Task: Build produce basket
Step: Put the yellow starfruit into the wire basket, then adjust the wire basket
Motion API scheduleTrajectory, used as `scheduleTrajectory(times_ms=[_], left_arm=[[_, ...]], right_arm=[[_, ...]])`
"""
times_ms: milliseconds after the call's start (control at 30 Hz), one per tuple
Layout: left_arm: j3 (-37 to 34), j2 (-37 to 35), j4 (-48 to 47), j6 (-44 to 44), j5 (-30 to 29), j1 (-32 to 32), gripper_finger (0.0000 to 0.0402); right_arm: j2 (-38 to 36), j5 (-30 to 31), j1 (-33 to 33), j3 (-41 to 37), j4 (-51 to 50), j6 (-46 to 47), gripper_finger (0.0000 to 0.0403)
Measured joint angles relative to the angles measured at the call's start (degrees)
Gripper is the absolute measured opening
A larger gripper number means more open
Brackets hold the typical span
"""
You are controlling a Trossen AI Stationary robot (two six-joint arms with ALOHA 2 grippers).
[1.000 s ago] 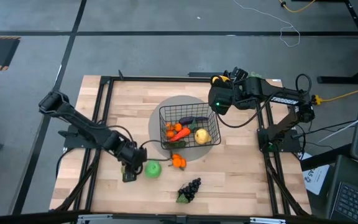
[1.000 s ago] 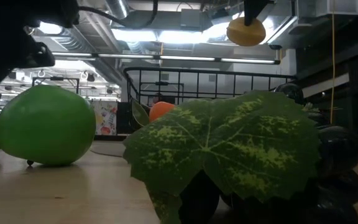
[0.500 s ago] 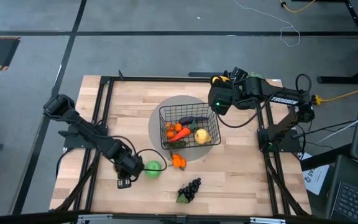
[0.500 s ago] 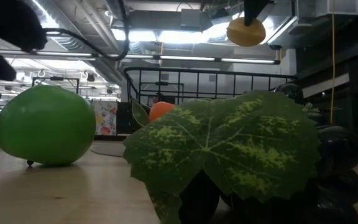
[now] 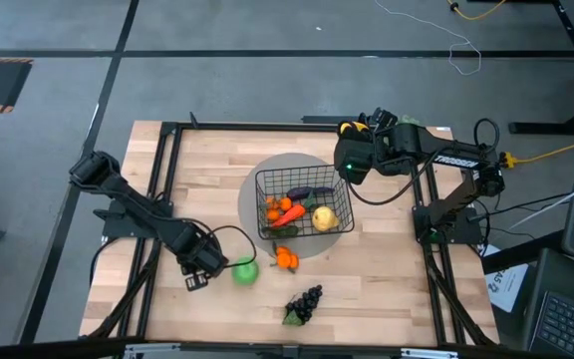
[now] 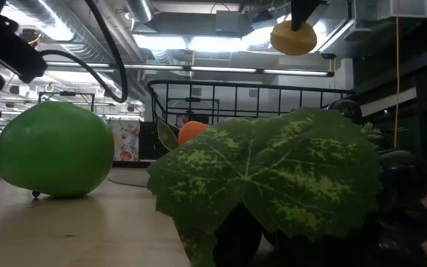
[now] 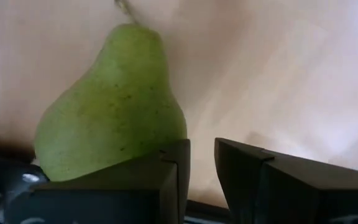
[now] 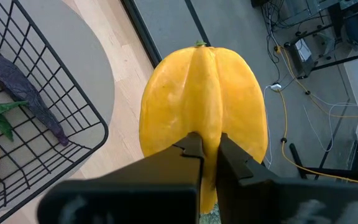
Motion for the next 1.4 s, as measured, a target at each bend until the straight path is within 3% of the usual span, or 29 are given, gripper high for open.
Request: scheduleTrajectory(times_ms=[300,467,767,867,1167,1400], left_arm=[[0.0,0.0,-2.64,0.15,-2.49,3.26,0.0069],[0.0,0.0,-2.65,2.19,-1.99,3.21,0.0069],[0.0,0.0,-2.64,3.09,-0.9,3.16,0.0069],[0.0,0.0,-2.62,3.1,-0.85,3.17,0.0069],[0.0,0.0,-2.16,3.08,-0.85,3.21,0.0069],[0.0,-0.02,-2.17,3.06,-0.85,3.21,0.0069]], right_arm=[[0.0,-1.69,-0.01,0.0,0.01,0.07,0.0006],[0.0,-10.01,-0.01,0.0,2.57,-5.21,0.0006],[0.0,-29.58,0.01,0.0,18.64,-18.19,0.0014],[0.0,-32.41,0.03,0.0,21.35,-20.77,0.0038],[0.0,-32.63,0.03,0.0,23.77,-21.9,0.0148],[-0.02,-32.59,0.03,0.0,19.68,-14.98,0.0173]])
